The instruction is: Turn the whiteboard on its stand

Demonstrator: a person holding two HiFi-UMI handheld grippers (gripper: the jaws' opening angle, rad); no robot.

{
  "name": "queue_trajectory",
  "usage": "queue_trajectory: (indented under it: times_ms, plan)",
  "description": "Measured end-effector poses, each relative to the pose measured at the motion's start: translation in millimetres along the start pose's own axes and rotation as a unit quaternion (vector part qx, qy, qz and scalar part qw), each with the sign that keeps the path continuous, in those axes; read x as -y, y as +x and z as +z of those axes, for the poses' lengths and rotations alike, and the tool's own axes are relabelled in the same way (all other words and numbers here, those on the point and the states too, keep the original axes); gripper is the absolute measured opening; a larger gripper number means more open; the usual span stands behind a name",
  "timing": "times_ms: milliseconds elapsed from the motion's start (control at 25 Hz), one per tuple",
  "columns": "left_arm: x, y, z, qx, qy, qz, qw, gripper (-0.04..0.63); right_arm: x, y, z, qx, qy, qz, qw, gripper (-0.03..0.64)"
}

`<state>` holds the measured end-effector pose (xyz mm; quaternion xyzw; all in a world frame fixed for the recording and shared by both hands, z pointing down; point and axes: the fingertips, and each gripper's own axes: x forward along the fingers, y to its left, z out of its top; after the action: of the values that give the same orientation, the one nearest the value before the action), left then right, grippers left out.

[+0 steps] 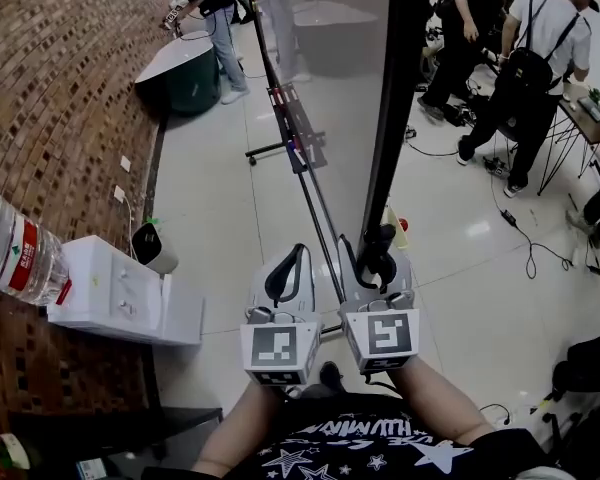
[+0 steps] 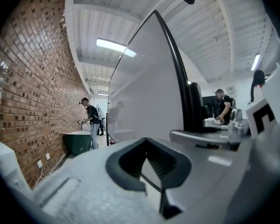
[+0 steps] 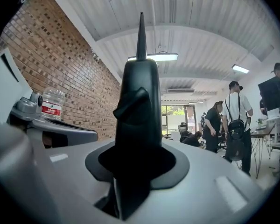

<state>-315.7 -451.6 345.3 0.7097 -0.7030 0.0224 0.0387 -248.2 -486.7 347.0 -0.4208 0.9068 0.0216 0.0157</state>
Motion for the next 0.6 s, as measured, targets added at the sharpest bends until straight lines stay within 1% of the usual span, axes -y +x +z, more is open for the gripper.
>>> queue_trajectory:
  times_ms: [80, 200, 320, 480, 520, 600]
  plan:
    - [5, -1, 0, 0.004, 0.005, 0.003, 1.0000, 0.006, 1, -4, 1, 0.004, 0.001, 0.000, 1.000, 0.144]
    - [8, -5, 0, -0.003, 0.002, 0.017, 0.9999, 0.006, 1, -11, 0, 0.007, 0.002, 0.000, 1.000, 0.144]
    - [14, -12, -1, 0.008, 0.016, 0.017, 0.9997, 0.006, 1, -18, -1, 0.003, 0.000, 0.005, 1.000, 0.144]
    - [25, -28, 0, -0.007, 0.010, 0.035, 0.9993, 0.006, -1, -29, 0, 0.000, 0.000, 0.009, 1.000, 0.144]
    - [29, -32, 1, -0.003, 0.013, 0.036, 0.9993, 0.006, -1, -33, 0, -0.003, -0.001, 0.009, 1.000, 0.144]
    - [37, -40, -2, 0.013, 0.030, 0.033, 0.9989, 0.006, 0, -42, -1, -0.007, -0.001, 0.008, 1.000, 0.144]
